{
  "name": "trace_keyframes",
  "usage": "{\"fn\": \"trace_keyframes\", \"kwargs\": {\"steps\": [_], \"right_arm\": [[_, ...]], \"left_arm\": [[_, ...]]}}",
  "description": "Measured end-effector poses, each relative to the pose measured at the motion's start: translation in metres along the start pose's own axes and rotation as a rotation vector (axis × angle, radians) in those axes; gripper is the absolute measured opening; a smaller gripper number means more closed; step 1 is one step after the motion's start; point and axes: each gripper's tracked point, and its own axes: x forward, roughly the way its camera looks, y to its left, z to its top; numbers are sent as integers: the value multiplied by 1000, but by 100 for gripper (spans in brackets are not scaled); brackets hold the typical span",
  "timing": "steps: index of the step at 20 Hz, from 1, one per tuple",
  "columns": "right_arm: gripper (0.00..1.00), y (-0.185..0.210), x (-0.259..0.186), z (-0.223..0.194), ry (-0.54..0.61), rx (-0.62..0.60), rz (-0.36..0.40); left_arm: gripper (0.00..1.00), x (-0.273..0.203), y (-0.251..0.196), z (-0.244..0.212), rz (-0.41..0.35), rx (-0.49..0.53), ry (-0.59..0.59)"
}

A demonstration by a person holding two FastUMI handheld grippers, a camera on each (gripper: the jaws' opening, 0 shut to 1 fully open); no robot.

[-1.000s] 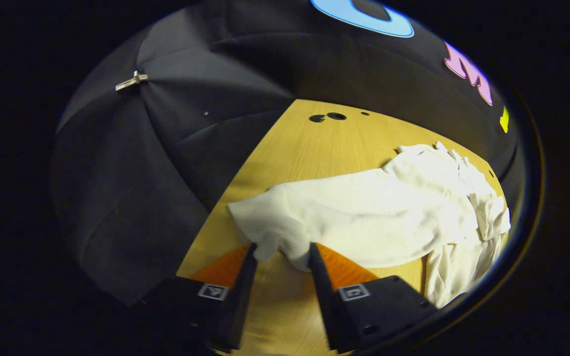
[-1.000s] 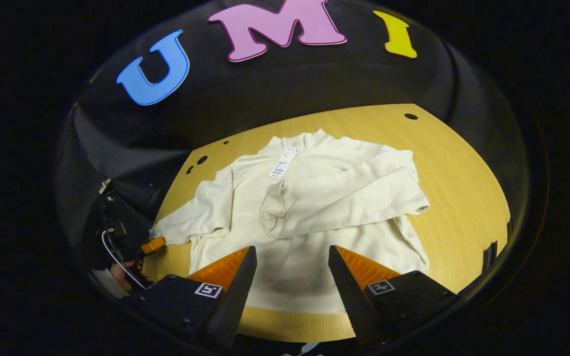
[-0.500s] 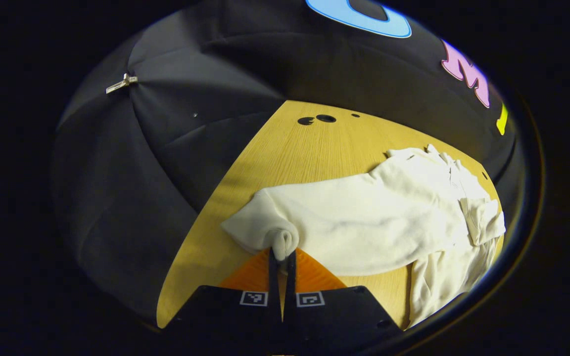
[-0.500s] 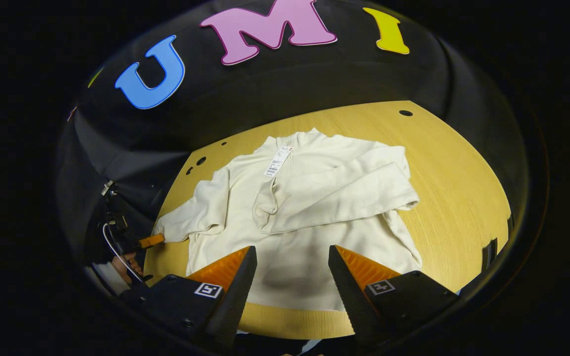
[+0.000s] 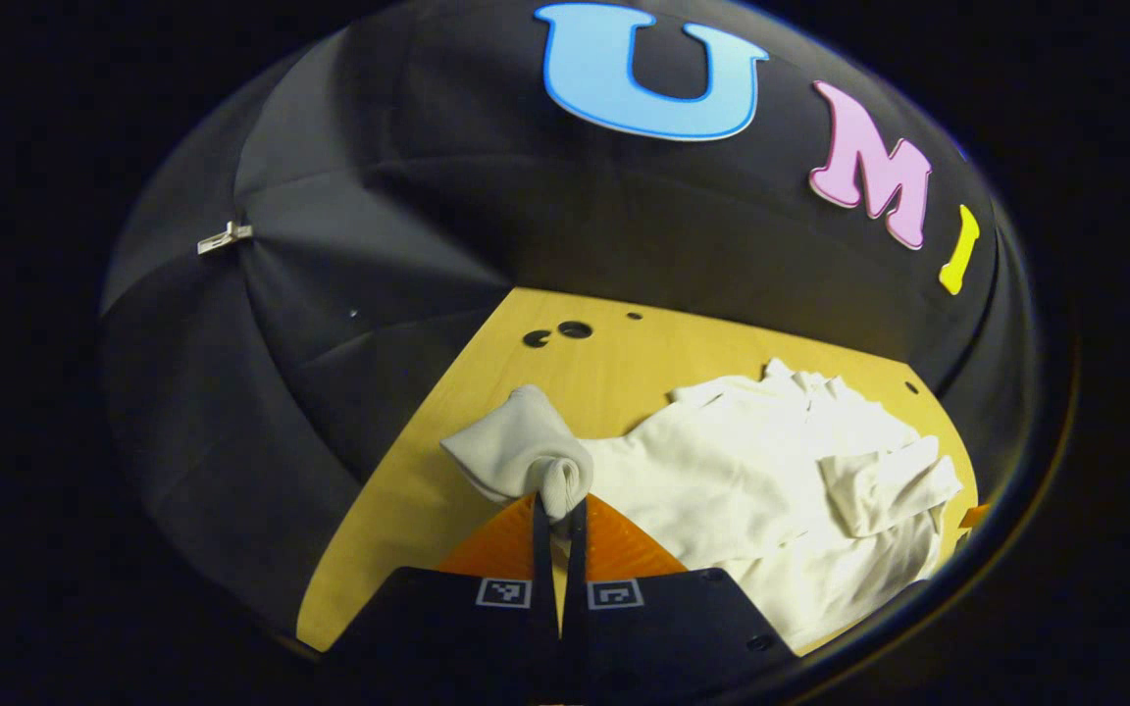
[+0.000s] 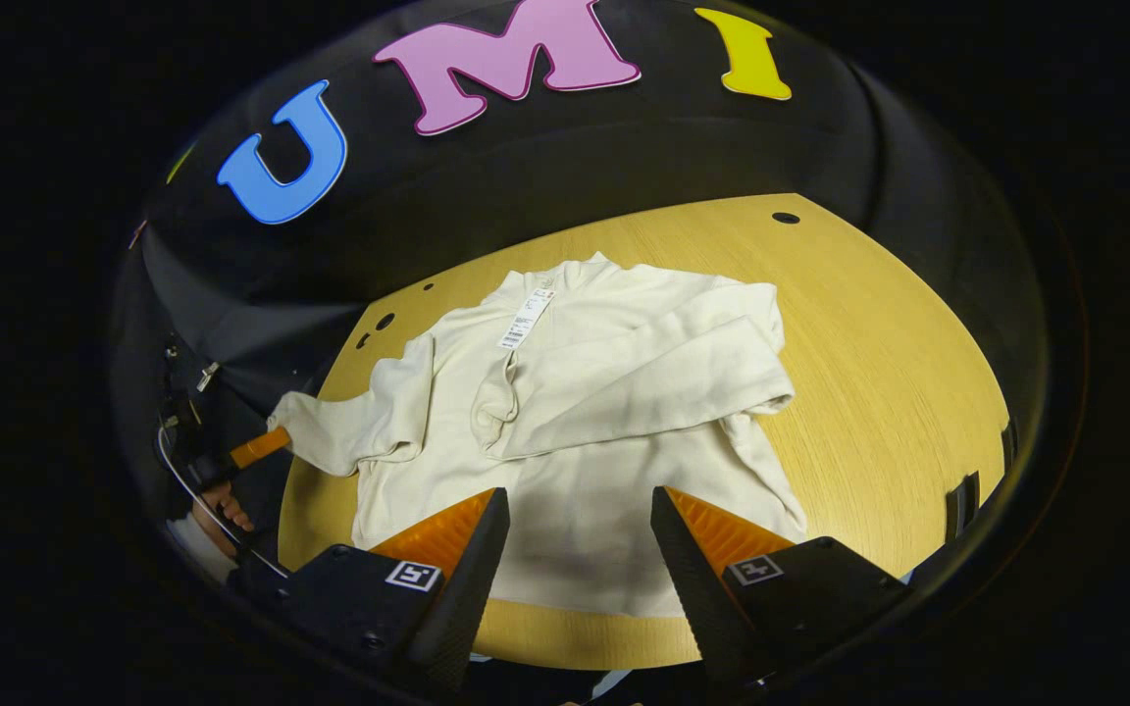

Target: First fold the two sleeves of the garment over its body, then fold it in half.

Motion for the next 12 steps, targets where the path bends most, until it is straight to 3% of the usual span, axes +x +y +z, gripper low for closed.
{"fn": "trace_keyframes", "kwargs": {"steps": [3,4,5,12], "right_arm": [[90,-15,-1,2,-2,14,-2],[90,-19,-2,3,-4,18,-3],[90,-25,-2,5,-7,23,-4],[90,-61,-4,9,1,53,10]], "left_arm": [[6,-10,-46,16,-47,3,-31],[2,-12,-59,19,-60,6,-40],[6,-15,-74,22,-75,9,-47],[6,-18,-180,23,-158,39,-55]]}}
